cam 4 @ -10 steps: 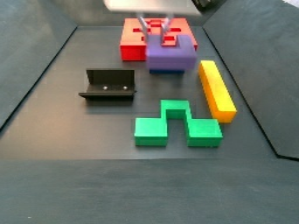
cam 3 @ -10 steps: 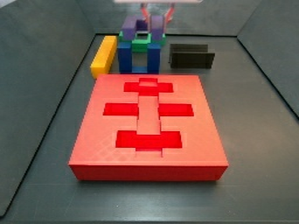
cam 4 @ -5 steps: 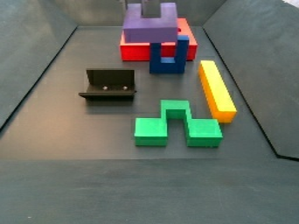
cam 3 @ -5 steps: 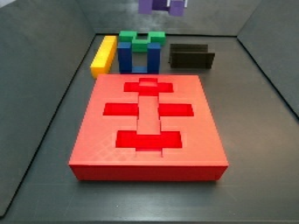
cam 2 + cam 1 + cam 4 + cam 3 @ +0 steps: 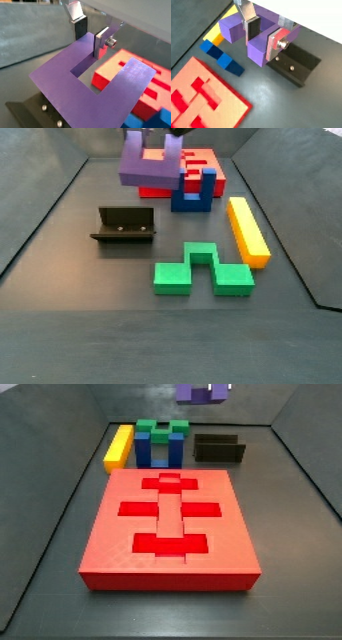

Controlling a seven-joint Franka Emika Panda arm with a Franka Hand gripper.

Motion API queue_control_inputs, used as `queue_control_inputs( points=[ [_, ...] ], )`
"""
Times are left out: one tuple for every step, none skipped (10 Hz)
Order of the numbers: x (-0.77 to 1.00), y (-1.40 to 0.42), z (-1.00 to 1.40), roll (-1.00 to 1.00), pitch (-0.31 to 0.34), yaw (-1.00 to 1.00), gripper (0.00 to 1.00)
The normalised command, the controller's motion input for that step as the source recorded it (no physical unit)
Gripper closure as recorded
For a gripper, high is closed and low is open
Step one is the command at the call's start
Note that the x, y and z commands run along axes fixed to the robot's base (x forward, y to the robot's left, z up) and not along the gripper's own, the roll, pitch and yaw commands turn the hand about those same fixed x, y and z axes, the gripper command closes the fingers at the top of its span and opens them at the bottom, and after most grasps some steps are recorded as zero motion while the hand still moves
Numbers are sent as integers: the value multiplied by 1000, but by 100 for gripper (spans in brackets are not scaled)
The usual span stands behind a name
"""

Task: Pick up the purple object. Move up. Place the purple object on the fixture. Regrasp the purple object. Move to above the board. Insert the purple object.
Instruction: Place the purple object on the fixture.

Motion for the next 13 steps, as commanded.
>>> queue_control_inputs(
  points=[
    [780,140,-37,-1000,-51,-23,100],
    [703,171,-6,-1000,-23,0,100],
    [597,220,-40,-1000,-20,0,100],
    [654,126,-37,-811,0,0,100],
    [791,143,-6,-740,0,0,100],
    [714,86,-103,-663,0,0,100],
    [697,51,-134,-520,0,0,100],
    [754,109,-209,-160,160,-109,100],
    [760,163,-289,0,237,-177,100],
    [743,131,-320,49,294,-134,100],
    [494,123,-286,103,240,0,100],
    [537,83,-297,0,191,0,100],
    [600,71,-311,0,174,0,100]
  ],
)
